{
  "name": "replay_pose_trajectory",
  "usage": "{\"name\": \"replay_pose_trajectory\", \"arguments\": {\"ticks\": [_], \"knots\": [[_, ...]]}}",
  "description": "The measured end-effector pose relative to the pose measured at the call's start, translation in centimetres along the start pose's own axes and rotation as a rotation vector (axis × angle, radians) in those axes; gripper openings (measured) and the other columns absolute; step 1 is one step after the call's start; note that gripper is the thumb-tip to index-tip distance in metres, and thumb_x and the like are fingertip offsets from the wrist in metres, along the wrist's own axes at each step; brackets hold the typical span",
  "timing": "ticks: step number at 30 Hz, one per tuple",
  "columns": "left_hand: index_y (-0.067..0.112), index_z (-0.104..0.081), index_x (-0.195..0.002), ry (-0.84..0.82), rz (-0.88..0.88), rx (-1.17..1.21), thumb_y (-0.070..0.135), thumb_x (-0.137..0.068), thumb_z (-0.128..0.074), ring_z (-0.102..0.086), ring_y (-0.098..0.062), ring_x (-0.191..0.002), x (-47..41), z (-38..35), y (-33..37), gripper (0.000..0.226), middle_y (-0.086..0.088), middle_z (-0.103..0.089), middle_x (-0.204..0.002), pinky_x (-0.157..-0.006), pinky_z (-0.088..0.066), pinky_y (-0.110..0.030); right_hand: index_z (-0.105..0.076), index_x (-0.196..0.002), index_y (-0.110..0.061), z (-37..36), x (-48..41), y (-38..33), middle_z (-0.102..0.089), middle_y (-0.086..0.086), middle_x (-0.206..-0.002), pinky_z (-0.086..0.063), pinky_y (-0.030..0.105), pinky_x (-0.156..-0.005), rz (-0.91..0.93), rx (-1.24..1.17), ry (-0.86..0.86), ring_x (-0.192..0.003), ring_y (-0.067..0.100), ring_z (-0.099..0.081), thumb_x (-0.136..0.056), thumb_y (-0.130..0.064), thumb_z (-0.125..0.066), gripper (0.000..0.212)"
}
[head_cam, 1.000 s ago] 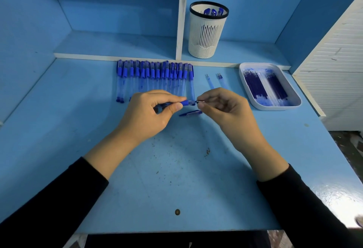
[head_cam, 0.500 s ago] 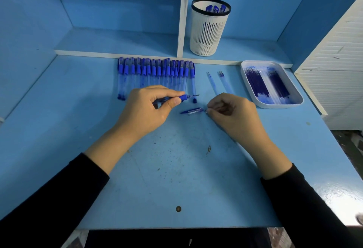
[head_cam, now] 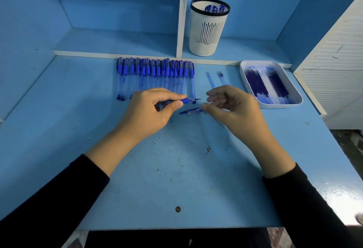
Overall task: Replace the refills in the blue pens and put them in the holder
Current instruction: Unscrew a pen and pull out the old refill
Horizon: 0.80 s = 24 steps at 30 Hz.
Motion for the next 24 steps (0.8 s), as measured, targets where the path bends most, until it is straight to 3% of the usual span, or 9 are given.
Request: {"name": "replay_pose_trajectory", "arguments": {"ticks": [3, 8, 12, 17, 20, 24], "knots": [[0.017, -0.076, -0.104, -0.011, -0.041, -0.002, 0.017, -0.087, -0.074, -0.066, -0.014, -0.078, 0.1, -0.3, 0.6, 0.018, 0.006, -0.073, -0.089, -0.068, -0.053, -0.03, -0.07, -0.1, -0.013, -1.1, 0.3, -1.2, -0.069, 0.001, -0.087, -0.053, 0.023, -0.08, 0.079, -0.025, -0.026, -0.077, 0.015, -0.065, -0.079, -0.013, -0.079, 0.023], [0.02, -0.076, -0.104, -0.009, -0.038, 0.007, 0.014, -0.086, -0.074, -0.063, -0.016, -0.071, 0.1, -0.5, 0.4, 0.018, 0.006, -0.072, -0.087, -0.064, -0.051, -0.031, -0.069, -0.081, -0.014, -0.5, 0.0, -1.0, -0.063, -0.01, -0.069, -0.046, 0.02, -0.067, 0.078, 0.035, 0.006, -0.065, 0.01, -0.058, -0.083, -0.01, -0.074, 0.007], [0.018, -0.076, -0.105, 0.051, -0.025, 0.014, 0.014, -0.088, -0.073, -0.059, -0.016, -0.067, 0.0, 0.3, 0.0, 0.018, 0.003, -0.072, -0.083, -0.061, -0.049, -0.024, -0.062, -0.086, -0.008, 2.6, -0.2, -1.1, -0.066, 0.007, -0.073, -0.053, 0.034, -0.071, 0.073, -0.12, 0.152, -0.07, 0.023, -0.063, -0.09, -0.001, -0.063, 0.008], [0.016, -0.076, -0.104, 0.102, -0.001, 0.031, 0.015, -0.089, -0.072, -0.059, -0.011, -0.066, 0.4, 0.0, 0.1, 0.016, 0.001, -0.073, -0.084, -0.059, -0.044, -0.017, -0.063, -0.094, -0.013, 3.8, 0.7, -2.0, -0.067, 0.006, -0.08, -0.053, 0.033, -0.075, 0.14, -0.228, 0.352, -0.078, 0.022, -0.065, -0.091, 0.0, -0.061, 0.014], [0.014, -0.076, -0.106, 0.138, 0.013, 0.055, 0.021, -0.089, -0.069, -0.062, -0.016, -0.068, 0.6, -0.3, 0.5, 0.019, 0.0, -0.074, -0.084, -0.058, -0.049, -0.027, -0.069, -0.096, -0.004, 3.3, 1.4, -2.4, -0.069, 0.01, -0.09, -0.049, 0.021, -0.079, 0.16, -0.273, 0.406, -0.083, 0.012, -0.064, -0.088, 0.0, -0.066, 0.009], [0.015, -0.075, -0.11, 0.135, 0.031, 0.103, 0.023, -0.089, -0.067, -0.067, -0.019, -0.076, 0.9, -0.7, 0.8, 0.023, 0.005, -0.075, -0.092, -0.066, -0.053, -0.035, -0.072, -0.097, -0.002, 3.3, 1.4, -1.8, -0.071, 0.012, -0.092, -0.05, 0.019, -0.08, 0.081, -0.4, 0.468, -0.082, 0.01, -0.066, -0.084, 0.002, -0.07, 0.013]]}}
Point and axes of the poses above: each hand's wrist, its own x-axis away from the middle knuckle, its own z-axis out of the back of the hand, y = z × x, the point moved 10 cm from there along -x, towards the middle knuckle
